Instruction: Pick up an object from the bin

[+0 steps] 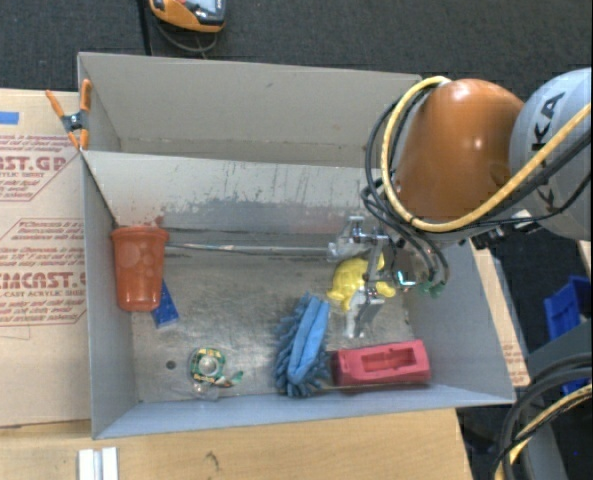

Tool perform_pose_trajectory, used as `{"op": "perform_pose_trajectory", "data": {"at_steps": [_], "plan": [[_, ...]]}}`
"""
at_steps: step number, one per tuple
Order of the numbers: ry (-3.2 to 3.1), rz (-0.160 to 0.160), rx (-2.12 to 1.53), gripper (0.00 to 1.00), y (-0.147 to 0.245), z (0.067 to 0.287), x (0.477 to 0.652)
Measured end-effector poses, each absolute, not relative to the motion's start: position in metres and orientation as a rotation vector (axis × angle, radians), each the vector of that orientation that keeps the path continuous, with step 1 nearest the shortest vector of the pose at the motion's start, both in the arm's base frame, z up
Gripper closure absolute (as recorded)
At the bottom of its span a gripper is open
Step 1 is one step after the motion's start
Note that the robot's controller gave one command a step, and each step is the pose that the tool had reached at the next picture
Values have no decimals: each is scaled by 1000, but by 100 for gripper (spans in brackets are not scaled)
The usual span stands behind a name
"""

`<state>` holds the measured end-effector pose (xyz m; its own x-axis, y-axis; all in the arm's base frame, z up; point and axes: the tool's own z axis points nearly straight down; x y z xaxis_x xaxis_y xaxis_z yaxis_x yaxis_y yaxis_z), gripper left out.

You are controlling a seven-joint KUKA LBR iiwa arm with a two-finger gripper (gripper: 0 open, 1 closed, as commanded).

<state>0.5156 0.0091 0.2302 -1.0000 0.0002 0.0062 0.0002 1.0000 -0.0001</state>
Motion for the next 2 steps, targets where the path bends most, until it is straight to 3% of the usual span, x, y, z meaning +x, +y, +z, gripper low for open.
{"op": "perform_pose_trajectory", "data": {"at_steps": [1,2], "plan": [[-3143,0,0,0,9,234,517],[-3152,0,4,0,12,194,520]]}}
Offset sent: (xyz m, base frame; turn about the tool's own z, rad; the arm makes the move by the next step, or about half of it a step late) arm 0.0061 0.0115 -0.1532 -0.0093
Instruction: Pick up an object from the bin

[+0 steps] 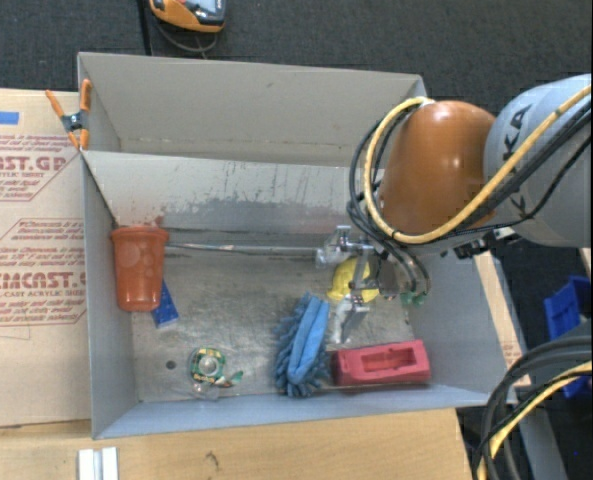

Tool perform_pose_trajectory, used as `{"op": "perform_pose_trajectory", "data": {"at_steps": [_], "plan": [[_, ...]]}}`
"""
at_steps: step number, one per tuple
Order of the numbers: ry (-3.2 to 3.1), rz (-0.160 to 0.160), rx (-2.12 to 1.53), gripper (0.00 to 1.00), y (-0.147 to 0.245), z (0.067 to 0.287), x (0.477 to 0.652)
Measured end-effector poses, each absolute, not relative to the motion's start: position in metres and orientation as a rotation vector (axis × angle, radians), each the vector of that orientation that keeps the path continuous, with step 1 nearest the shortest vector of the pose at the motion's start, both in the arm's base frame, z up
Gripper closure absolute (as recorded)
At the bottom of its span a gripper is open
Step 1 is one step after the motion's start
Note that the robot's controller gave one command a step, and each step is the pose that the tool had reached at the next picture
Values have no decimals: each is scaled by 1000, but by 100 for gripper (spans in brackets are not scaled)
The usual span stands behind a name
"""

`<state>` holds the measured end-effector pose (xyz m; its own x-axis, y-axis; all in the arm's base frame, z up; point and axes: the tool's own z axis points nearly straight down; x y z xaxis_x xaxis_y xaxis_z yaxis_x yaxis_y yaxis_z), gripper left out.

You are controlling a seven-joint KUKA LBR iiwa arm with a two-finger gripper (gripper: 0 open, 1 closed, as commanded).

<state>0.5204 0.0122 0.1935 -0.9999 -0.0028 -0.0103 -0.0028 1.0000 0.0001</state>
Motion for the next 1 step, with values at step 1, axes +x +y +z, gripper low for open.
{"op": "perform_pose_trajectory", "data": {"at_steps": [1], "plan": [[3133,0,-153,0,6,132,508]]}}
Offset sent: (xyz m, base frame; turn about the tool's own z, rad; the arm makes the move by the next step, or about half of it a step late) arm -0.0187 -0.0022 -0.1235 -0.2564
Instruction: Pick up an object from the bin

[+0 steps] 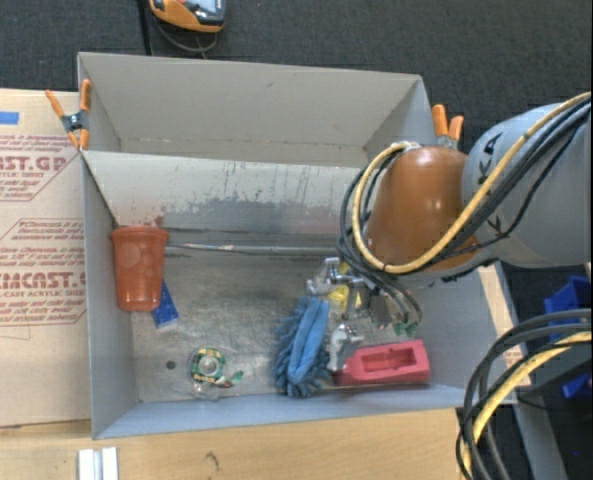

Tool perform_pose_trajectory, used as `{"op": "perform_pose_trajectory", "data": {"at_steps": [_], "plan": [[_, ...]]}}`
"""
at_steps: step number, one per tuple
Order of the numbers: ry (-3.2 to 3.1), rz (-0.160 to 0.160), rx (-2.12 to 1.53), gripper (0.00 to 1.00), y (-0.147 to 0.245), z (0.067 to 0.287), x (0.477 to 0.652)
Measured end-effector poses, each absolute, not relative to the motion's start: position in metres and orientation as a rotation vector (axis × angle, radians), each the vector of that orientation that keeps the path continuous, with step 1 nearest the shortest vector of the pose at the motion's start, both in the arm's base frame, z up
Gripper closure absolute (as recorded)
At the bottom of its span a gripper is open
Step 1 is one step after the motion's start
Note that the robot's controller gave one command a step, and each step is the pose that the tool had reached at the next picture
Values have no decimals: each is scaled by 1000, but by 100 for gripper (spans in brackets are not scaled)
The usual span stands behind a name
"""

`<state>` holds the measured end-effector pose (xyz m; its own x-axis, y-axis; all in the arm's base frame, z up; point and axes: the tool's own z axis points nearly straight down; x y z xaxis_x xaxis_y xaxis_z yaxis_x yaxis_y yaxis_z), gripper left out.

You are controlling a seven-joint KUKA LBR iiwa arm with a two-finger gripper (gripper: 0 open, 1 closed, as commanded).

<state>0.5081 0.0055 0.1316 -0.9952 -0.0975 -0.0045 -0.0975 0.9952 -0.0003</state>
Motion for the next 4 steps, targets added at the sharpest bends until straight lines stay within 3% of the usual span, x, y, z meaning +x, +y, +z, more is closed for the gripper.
{"op": "perform_pose_trajectory", "data": {"at_steps": [1,2,3,4], "plan": [[3132,1,-236,0,6,111,506],[3119,5,-365,0,9,76,506],[2995,11,-937,100,13,73,510],[2994,11,-937,100,13,73,510]]}}
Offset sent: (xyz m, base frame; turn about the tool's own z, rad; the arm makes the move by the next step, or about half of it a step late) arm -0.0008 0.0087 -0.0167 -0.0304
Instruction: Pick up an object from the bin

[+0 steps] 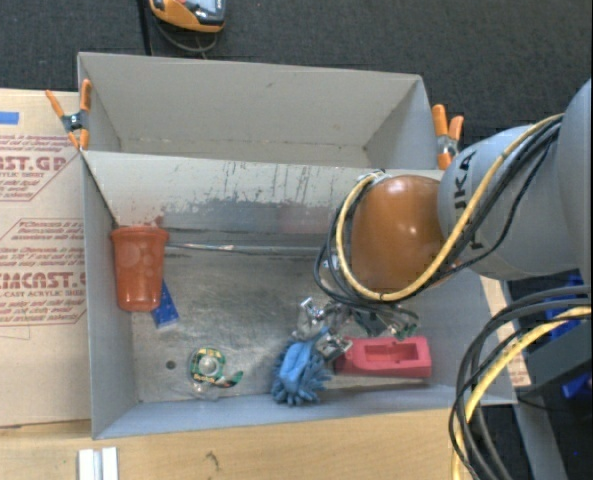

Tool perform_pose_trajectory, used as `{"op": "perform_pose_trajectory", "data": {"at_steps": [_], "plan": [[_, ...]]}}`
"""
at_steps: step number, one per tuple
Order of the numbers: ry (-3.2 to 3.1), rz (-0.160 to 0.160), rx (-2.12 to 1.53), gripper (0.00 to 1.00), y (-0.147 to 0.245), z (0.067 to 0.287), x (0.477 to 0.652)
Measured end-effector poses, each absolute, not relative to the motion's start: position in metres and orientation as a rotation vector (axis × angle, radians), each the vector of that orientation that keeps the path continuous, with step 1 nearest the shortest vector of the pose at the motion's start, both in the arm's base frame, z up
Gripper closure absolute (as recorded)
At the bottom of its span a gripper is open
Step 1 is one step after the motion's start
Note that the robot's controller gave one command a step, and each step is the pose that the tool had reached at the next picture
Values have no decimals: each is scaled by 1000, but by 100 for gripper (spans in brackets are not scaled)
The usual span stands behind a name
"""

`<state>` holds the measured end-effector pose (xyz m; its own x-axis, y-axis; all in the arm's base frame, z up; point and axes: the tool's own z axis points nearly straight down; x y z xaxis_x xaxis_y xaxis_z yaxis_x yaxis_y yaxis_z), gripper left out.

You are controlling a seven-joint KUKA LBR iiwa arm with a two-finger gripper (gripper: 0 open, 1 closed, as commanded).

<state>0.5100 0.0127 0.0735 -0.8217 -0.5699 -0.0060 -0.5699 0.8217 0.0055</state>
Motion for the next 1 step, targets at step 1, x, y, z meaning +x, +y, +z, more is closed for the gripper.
{"op": "perform_pose_trajectory", "data": {"at_steps": [1], "plan": [[2963,-2,-1021,100,13,241,514]]}}
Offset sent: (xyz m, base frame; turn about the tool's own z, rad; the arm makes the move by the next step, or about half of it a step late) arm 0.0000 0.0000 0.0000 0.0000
